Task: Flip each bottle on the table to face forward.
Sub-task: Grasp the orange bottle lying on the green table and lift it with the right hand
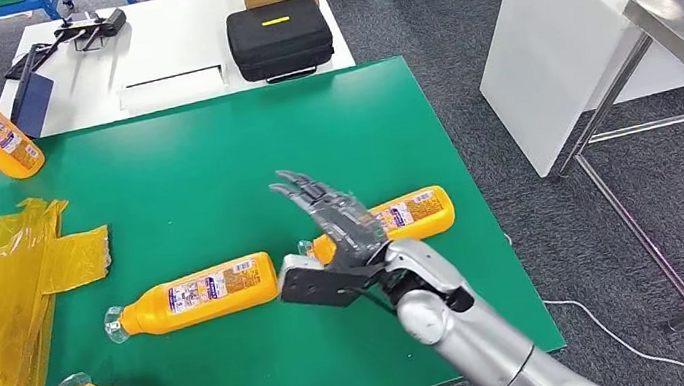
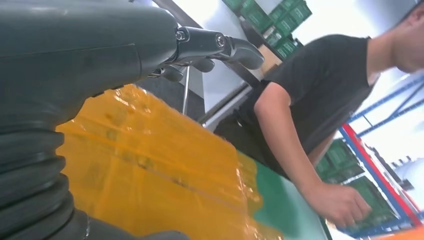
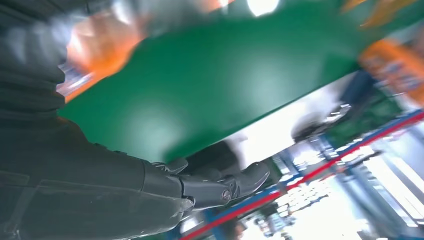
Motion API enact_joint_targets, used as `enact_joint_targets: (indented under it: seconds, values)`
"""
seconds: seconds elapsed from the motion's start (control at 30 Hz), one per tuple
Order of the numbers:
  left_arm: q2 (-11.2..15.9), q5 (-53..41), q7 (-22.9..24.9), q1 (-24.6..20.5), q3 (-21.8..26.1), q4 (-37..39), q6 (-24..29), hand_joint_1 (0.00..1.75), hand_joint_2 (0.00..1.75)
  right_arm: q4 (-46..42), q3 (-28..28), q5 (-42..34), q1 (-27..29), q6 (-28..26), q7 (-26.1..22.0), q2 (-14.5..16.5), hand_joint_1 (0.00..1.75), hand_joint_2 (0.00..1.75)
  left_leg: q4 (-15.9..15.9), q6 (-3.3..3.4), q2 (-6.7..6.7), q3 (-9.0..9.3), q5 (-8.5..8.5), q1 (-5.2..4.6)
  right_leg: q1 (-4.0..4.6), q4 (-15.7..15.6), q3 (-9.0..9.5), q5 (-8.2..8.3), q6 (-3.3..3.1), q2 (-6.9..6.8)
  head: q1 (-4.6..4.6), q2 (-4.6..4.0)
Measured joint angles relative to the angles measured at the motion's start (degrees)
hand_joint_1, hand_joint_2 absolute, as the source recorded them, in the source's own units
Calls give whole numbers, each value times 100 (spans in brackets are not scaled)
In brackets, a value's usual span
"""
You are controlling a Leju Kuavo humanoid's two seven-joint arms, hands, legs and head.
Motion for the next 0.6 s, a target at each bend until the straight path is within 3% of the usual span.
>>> enact_joint_targets:
  seconds: [0.2,0.47,0.6]
  values:
    - [70,197,0,119,-14,-124,-74,0,175,262,-422,116,-18,120,5,-391,0,175,1,0,0,2,0,0,-1,0,0,1,1,0,-5,0]
    - [102,715,0,340,-105,-460,-461,0,175,1269,-1365,239,-206,-22,-894,-1590,0,175,2,3,-34,-10,1,-8,-10,-2,3,1,4,-34,-3,0]
    - [103,737,0,328,-193,-515,-458,0,175,1570,-1584,250,-312,55,-983,-1898,0,175,3,6,-22,-4,-1,-10,-13,-3,2,3,6,-23,-4,0]
